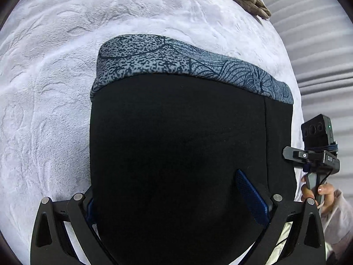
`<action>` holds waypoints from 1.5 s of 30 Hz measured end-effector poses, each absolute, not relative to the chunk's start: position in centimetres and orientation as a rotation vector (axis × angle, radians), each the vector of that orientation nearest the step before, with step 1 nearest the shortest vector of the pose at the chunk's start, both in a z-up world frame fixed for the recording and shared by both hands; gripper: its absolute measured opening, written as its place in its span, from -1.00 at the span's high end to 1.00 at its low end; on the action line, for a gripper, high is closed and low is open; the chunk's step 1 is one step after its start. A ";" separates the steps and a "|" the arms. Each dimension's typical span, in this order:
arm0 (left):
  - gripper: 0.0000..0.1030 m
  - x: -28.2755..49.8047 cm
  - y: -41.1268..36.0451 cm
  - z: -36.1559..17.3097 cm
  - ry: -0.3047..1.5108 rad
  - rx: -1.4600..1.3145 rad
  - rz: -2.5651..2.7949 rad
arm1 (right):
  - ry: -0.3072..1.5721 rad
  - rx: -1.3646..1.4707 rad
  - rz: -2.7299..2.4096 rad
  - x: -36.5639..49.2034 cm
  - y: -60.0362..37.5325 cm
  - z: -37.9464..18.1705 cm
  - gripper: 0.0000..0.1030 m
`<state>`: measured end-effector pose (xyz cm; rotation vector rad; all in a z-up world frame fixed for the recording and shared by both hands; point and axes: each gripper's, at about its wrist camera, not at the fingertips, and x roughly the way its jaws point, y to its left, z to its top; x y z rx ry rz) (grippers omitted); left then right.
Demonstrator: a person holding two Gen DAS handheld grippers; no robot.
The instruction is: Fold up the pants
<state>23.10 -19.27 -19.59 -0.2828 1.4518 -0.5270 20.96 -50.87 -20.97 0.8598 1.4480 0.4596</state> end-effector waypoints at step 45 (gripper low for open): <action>-0.62 17.7 2.4 -10.8 1.294 -0.164 -0.154 | 1.525 0.614 0.363 12.3 -33.5 -12.8 -0.02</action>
